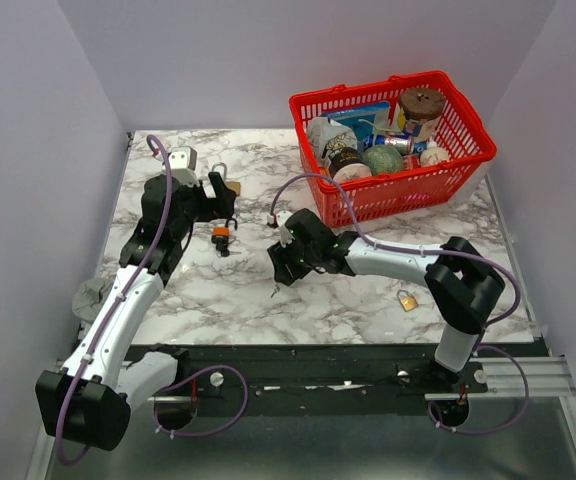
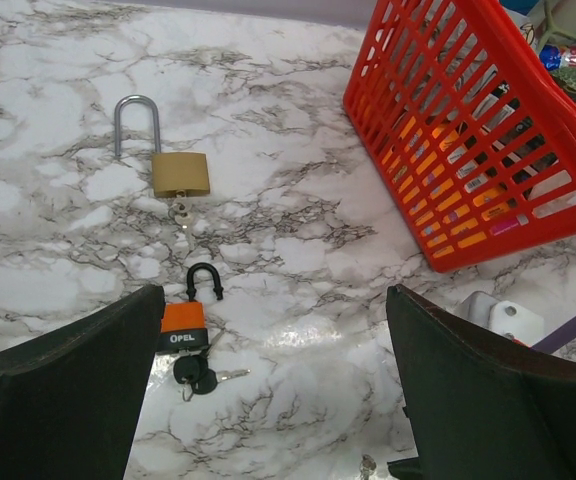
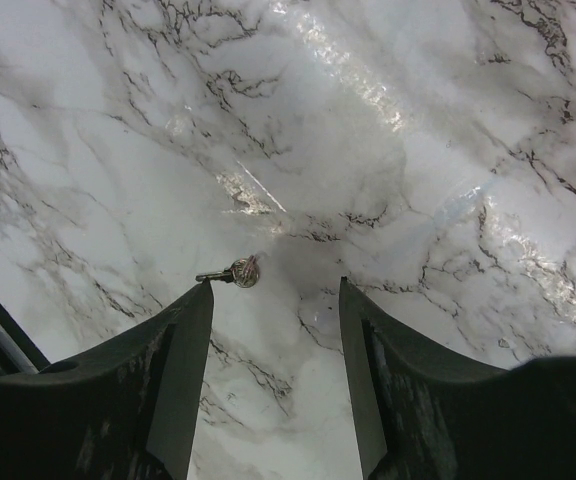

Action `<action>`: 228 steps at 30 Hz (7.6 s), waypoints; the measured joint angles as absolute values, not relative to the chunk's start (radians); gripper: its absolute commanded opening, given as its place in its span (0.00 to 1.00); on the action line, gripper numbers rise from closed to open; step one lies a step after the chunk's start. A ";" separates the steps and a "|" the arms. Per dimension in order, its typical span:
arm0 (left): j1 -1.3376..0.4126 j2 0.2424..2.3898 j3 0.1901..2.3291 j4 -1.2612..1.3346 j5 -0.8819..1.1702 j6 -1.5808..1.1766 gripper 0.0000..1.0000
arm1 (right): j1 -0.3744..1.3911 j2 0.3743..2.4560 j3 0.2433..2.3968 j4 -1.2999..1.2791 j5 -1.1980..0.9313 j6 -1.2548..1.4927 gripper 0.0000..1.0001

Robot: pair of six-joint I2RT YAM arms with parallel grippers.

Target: Unlock with the key

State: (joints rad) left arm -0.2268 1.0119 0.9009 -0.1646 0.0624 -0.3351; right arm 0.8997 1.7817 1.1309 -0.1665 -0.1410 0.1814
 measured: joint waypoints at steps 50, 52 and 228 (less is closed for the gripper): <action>-0.227 1.032 0.898 -0.165 0.073 -0.360 0.99 | 0.957 1.909 1.177 -0.168 -0.091 0.269 0.01; -0.227 1.035 0.898 -0.165 0.073 -0.360 0.99 | 0.957 1.908 1.177 -0.168 -0.091 0.273 0.01; -0.565 1.441 0.958 -0.178 0.868 -0.234 0.79 | 0.529 1.399 0.879 -0.039 -0.792 0.183 0.01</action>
State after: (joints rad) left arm -0.5648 1.4410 0.9585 -0.1780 0.8677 -0.2344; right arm 0.5289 1.3994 0.8787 -0.0387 -0.7918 0.1833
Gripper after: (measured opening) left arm 0.744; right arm 0.012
